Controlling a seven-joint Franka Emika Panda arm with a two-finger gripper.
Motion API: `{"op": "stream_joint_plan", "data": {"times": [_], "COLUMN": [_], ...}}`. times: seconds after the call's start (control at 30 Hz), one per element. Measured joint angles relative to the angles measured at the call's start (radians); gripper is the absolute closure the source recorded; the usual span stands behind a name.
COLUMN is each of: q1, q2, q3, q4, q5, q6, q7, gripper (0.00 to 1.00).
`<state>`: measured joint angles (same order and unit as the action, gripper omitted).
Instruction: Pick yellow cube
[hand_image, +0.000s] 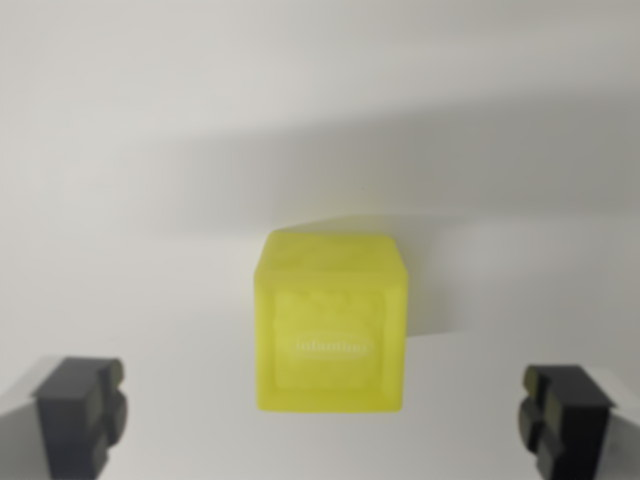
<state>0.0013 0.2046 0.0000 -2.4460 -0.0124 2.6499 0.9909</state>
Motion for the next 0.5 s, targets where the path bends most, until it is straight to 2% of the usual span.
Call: {"op": "stream_joint_plan", "data": {"times": [0.5], "q1": [0.003], "q2": [0.042], "q3": [0.0], "q4": [-0.036], "q5": [0.004], "q6": [0.077], "q7": [0.023], "gripper": [0.0]}}
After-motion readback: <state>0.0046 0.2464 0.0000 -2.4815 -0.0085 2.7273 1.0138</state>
